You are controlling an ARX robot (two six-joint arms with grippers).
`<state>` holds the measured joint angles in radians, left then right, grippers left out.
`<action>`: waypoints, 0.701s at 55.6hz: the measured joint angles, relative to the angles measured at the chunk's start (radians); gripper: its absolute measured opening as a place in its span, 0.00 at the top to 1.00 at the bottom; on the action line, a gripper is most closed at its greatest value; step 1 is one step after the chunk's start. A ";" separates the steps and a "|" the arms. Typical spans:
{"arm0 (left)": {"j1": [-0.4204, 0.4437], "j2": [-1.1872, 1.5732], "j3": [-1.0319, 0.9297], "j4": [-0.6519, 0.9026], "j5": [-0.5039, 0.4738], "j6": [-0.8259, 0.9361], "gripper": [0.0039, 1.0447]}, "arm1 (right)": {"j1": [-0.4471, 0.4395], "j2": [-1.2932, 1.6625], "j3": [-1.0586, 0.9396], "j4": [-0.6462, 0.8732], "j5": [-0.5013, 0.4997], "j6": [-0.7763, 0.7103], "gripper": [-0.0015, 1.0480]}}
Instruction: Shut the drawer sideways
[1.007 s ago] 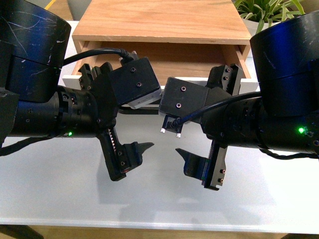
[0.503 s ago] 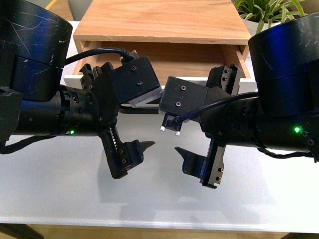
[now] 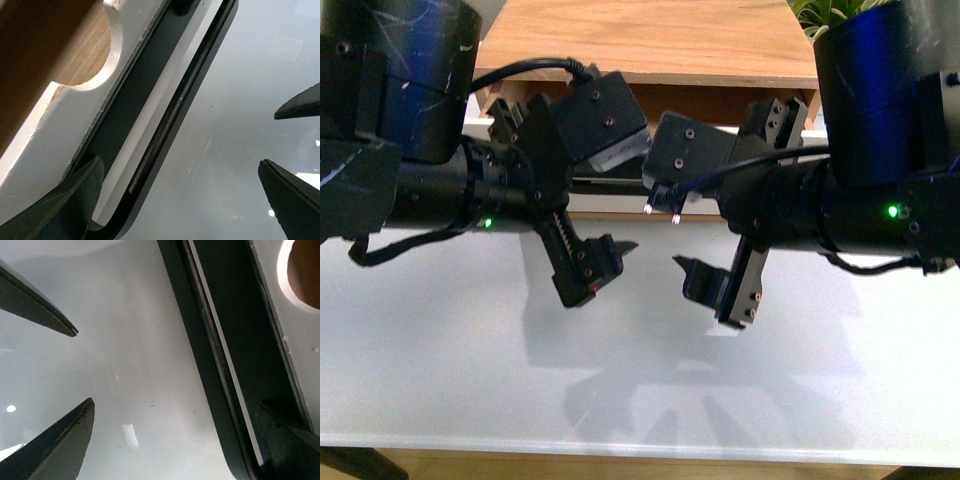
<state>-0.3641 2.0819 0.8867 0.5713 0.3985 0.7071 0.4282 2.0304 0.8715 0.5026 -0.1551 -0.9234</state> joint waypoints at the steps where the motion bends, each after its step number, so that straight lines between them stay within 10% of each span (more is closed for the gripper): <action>1: 0.000 0.001 0.005 0.000 -0.002 0.000 0.08 | -0.002 0.000 0.006 0.000 0.002 -0.001 0.09; 39: 0.009 0.119 0.204 -0.023 -0.048 -0.026 0.08 | -0.061 0.114 0.187 -0.011 0.036 -0.023 0.09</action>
<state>-0.3550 2.2013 1.0908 0.5484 0.3508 0.6811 0.3668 2.1445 1.0584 0.4919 -0.1192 -0.9462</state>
